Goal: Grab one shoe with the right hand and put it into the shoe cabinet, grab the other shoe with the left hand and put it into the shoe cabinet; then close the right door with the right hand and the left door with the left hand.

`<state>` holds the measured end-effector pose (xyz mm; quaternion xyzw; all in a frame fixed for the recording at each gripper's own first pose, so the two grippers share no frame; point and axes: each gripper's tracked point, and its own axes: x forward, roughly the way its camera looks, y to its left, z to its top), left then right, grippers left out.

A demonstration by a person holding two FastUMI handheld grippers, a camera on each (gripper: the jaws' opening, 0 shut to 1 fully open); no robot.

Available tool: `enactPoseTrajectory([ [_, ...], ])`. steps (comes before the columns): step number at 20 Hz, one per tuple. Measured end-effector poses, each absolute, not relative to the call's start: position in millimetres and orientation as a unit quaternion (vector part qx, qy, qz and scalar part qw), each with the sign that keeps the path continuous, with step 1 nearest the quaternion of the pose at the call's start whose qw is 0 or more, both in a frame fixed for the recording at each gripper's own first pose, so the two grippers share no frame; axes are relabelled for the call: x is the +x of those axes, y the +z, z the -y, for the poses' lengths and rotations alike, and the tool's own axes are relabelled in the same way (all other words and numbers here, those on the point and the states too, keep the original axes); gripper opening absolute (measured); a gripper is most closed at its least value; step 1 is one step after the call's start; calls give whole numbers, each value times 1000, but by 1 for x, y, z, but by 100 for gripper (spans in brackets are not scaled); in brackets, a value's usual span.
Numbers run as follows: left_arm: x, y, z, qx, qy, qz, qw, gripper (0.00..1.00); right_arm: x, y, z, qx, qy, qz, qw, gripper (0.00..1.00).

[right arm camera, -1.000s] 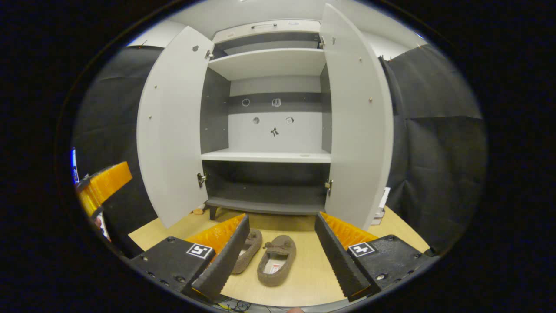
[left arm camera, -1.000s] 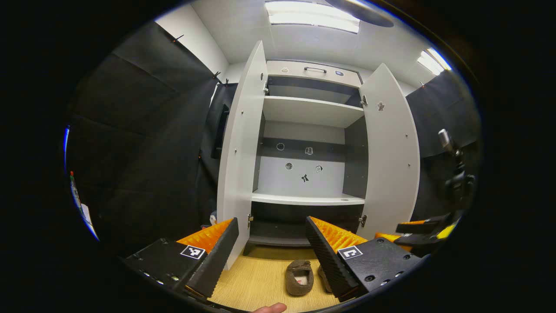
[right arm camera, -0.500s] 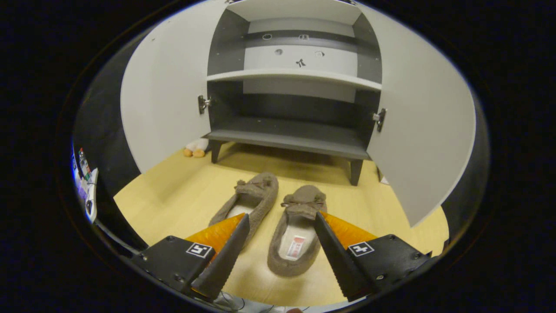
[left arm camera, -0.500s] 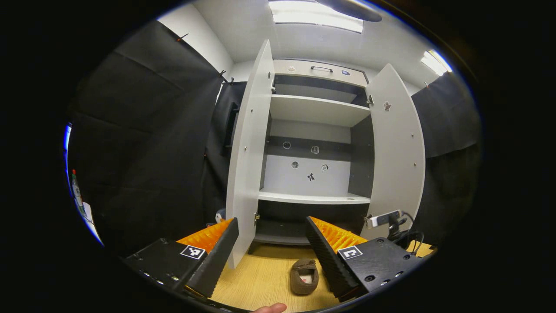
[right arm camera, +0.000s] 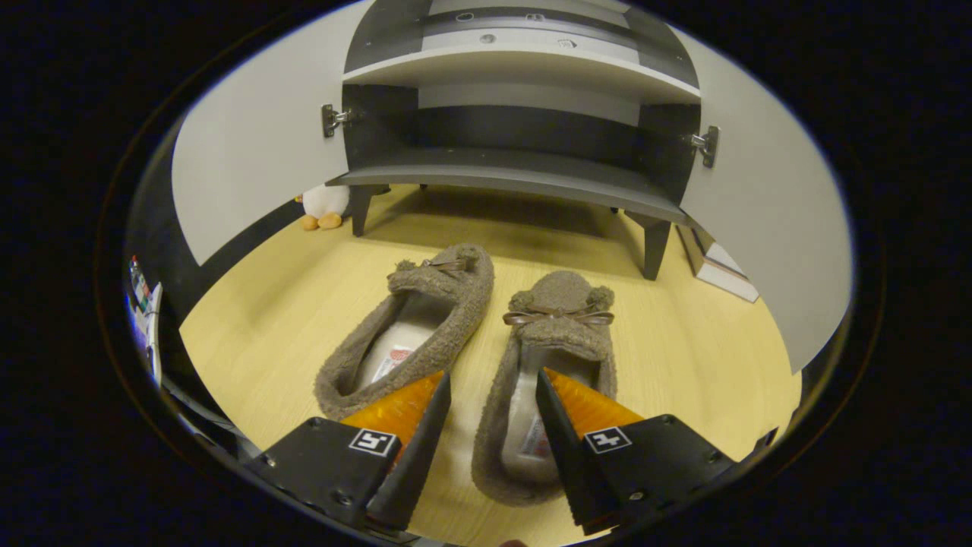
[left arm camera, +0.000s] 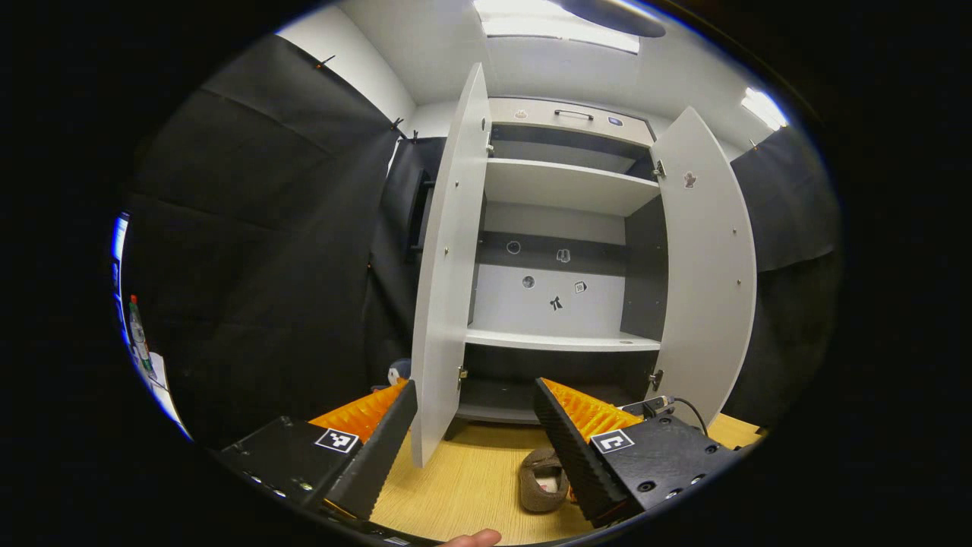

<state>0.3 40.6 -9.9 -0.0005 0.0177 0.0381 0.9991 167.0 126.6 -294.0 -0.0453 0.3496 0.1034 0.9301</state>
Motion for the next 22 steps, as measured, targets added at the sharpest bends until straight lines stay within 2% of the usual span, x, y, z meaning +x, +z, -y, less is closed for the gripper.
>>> enactPoseTrajectory([
  [1, 1, -11, -41, -1, 39, -20, 999, 95, 168, -297, -126, -47, 101, -352, 929, 72],
  [7, 3, -10, -43, 4, 41, -21, 999, 95, 182, -306, -129, -45, 95, -353, 930, 63],
  [9, 4, -11, -43, 3, 41, -22, 999, 95, 184, -310, -125, -50, 93, -352, 930, 57],
  [11, 6, -11, -42, 4, 41, -23, 999, 95, 185, -312, -123, -59, 91, -347, 932, 46],
  [12, 6, -11, -43, 4, 41, -23, 999, 95, 186, -313, -122, -63, 89, -344, 933, 47],
  [16, 9, -11, -43, 1, 41, -21, 999, 95, 191, -314, -120, -30, 76, -340, 937, 36],
  [18, 9, -12, -41, -1, 41, -22, 999, 95, 192, -311, -116, -25, 72, -335, 939, 34],
  [19, 9, -13, -40, -2, 40, -23, 999, 95, 191, -310, -115, -26, 76, -335, 939, 27],
  [22, 9, -14, -38, -3, 39, -27, 999, 95, 194, -312, -115, -14, 77, -328, 941, 17],
])
